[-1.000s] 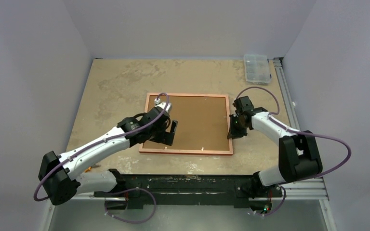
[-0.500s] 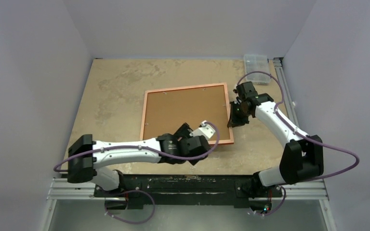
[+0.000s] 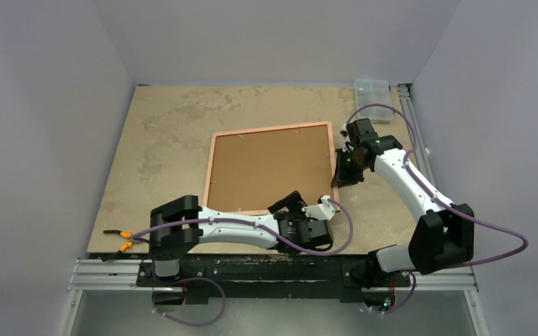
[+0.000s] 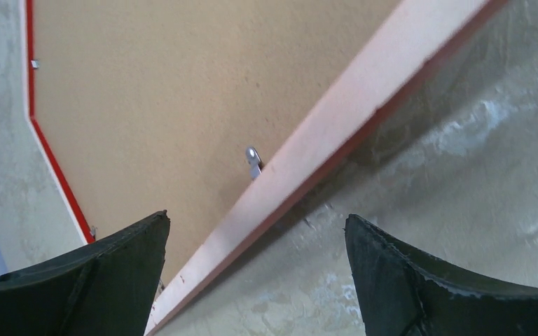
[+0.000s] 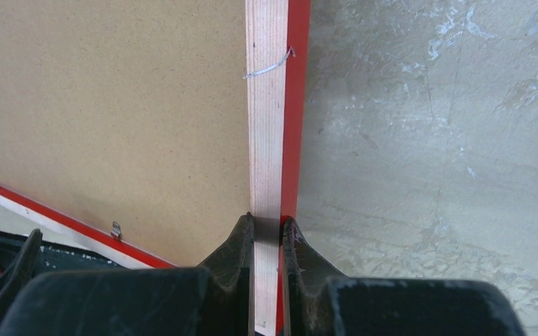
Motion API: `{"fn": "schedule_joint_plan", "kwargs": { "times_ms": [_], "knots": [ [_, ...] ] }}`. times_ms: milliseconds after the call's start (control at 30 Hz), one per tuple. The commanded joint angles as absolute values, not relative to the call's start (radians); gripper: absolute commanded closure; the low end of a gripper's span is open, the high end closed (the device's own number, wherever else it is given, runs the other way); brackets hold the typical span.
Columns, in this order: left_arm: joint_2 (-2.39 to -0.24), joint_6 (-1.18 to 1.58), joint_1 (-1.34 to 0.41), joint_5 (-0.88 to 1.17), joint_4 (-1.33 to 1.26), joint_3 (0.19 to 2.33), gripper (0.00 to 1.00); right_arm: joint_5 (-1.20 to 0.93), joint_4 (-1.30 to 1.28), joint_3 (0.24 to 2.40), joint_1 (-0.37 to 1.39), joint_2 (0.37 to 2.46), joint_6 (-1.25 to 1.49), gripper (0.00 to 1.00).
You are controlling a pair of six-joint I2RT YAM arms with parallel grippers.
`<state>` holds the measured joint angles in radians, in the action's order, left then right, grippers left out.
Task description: Put the photo into the frame
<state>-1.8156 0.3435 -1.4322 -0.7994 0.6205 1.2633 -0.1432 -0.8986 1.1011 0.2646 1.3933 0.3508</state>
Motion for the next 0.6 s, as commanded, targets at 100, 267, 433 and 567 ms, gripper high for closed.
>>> {"fn": "schedule_joint_plan", "kwargs": {
  "times_ms": [100,267,433,567],
  "knots": [
    [-1.896,0.364,-1.428,-1.102,0.626,1.377,0.10,-0.266,-0.923,1.148,0.267,1.315,0.354,1.00],
    [-1.874,0.385,-1.410,-1.160,0.632,1.382,0.26,-0.299,-0.923,1.144,0.267,1.306,0.349,1.00],
    [-1.844,0.381,-1.378,-1.161,0.629,1.370,0.49,-0.344,-0.906,1.135,0.266,1.300,0.357,1.00],
    [-1.831,0.354,-1.379,-1.165,0.624,1.371,0.78,-0.400,-0.868,1.130,0.265,1.277,0.371,0.97]
  ]
}}
